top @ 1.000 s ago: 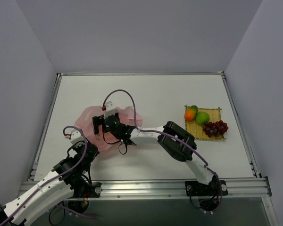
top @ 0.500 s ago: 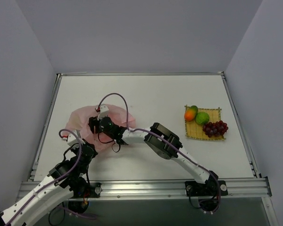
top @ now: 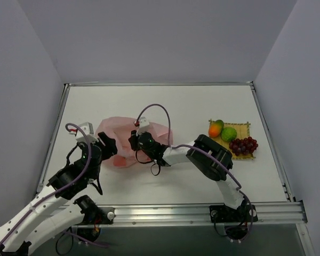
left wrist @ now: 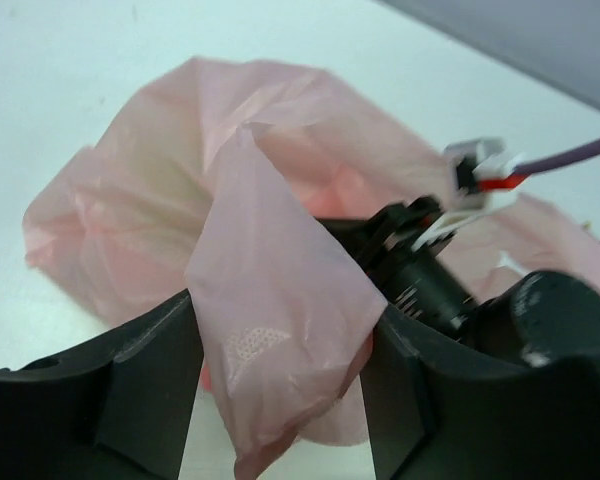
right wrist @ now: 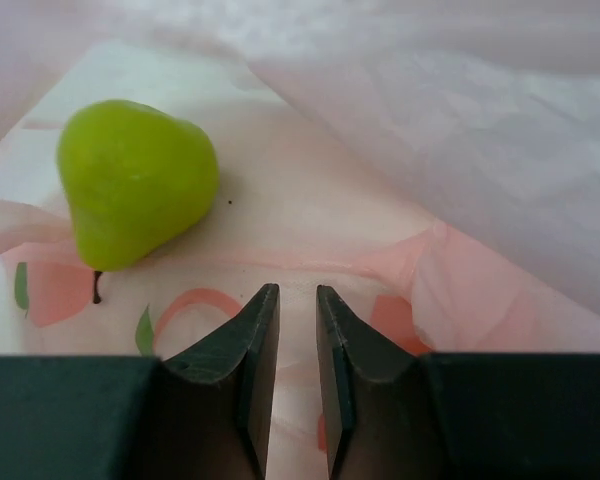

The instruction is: Take the fake fruits out of the plastic bag

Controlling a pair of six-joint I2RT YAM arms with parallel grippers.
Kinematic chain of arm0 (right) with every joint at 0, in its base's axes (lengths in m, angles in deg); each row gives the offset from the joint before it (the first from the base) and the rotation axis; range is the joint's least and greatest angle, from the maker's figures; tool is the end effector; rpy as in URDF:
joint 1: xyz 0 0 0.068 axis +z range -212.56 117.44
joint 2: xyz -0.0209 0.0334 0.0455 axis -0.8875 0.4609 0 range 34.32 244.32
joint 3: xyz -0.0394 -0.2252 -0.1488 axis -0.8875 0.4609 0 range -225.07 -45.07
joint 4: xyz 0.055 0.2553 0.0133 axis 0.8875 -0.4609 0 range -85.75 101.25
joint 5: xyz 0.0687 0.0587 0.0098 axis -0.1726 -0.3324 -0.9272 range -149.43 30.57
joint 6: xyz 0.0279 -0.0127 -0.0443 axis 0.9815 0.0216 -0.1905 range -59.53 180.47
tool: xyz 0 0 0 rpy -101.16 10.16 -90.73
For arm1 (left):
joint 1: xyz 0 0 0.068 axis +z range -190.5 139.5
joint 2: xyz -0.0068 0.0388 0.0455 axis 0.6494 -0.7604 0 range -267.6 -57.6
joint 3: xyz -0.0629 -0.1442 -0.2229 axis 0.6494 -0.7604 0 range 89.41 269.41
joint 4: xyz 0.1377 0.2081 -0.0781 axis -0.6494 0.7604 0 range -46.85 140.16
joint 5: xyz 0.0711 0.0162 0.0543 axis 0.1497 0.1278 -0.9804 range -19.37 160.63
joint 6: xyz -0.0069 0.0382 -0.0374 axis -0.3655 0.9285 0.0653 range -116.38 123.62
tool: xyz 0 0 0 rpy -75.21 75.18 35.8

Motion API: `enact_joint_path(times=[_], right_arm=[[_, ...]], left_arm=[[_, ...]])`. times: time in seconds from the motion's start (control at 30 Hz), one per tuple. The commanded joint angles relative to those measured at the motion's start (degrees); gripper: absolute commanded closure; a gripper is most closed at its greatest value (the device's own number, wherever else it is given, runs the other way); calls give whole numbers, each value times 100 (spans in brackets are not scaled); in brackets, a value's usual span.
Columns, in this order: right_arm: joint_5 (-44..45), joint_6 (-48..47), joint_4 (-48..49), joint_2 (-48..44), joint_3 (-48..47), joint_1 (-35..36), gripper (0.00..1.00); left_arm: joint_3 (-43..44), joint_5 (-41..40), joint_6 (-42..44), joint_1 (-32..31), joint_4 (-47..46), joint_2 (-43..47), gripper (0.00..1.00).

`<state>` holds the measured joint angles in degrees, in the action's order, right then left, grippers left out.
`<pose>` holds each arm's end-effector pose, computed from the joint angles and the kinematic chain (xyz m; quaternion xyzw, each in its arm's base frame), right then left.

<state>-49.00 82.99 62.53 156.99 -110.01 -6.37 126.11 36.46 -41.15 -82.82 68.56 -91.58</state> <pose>0.2571 0.3723 0.1483 -0.1571 0.7284 0.3683 0.5560 0.1158 -0.0784 0.2928 -0.1798 0.7919 -0.1878 0.5525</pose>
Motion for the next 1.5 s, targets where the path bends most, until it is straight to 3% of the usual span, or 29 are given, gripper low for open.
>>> enact_joint_path(times=[0.0,0.17,0.33,0.5,0.6,0.77,0.87,0.93,1.07,1.2,1.33,1.47], right_arm=[[161,-292,364,-612,236,51,82],[126,-363,488,-850,624,103,76],[37,-415,461,-859,676,130,72],[116,-451,189,-736,466,130,66],[239,-398,119,-683,404,112,66],[205,-336,136,-771,422,103,66],[178,-345,75,-815,430,103,66],[178,-354,66,-876,465,112,66],[178,-371,92,-964,527,121,67],[222,-363,162,-947,597,165,68],[301,-266,347,-991,817,182,70],[249,-248,347,-1017,931,182,70]], left_arm=[[872,156,522,5,-300,-468,44],[1128,-108,67,268,-89,-962,46],[724,752,-50,1576,-114,-349,47],[1109,2185,601,1763,120,-47,27],[1435,3061,716,1763,411,-197,22],[1059,3785,882,1772,501,-837,16],[1066,3524,1110,1754,430,-1339,15],[1163,2554,1208,1754,570,-1523,16],[1277,1443,1200,1763,457,-1585,16],[1006,896,971,1754,97,-1814,15],[444,710,734,1772,-386,-2304,14],[135,1280,742,1763,-1142,-2666,13]])
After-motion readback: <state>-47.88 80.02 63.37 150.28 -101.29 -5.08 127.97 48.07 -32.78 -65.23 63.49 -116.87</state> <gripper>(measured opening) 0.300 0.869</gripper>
